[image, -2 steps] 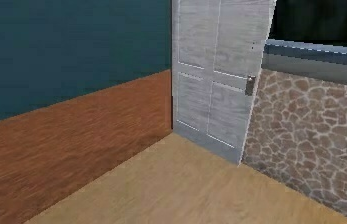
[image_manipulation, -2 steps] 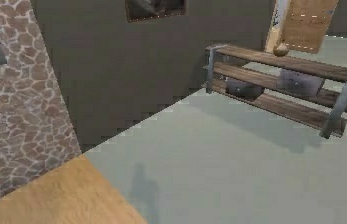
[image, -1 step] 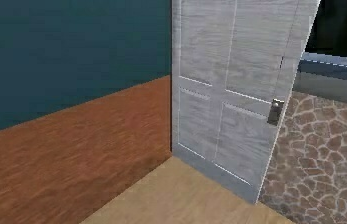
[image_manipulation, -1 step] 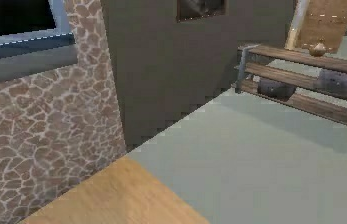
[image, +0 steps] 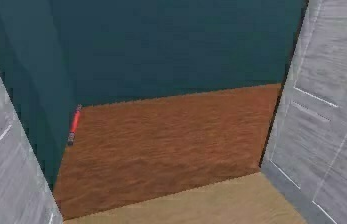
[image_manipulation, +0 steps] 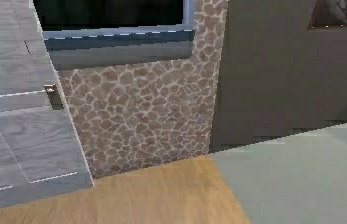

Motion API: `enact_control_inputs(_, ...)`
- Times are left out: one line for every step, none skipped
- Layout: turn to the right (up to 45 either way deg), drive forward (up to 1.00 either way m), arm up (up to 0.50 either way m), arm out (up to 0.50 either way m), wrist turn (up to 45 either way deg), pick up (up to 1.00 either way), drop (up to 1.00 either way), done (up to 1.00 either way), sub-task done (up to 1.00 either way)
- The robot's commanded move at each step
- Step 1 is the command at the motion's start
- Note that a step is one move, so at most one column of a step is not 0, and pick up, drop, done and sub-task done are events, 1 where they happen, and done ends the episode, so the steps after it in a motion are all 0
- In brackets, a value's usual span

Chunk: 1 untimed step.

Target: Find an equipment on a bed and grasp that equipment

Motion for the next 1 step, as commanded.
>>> enact_control_inputs(0.0, 1.00, 0.00, 0.00, 0.0, 0.00, 0.00, 0.00, 0.00)
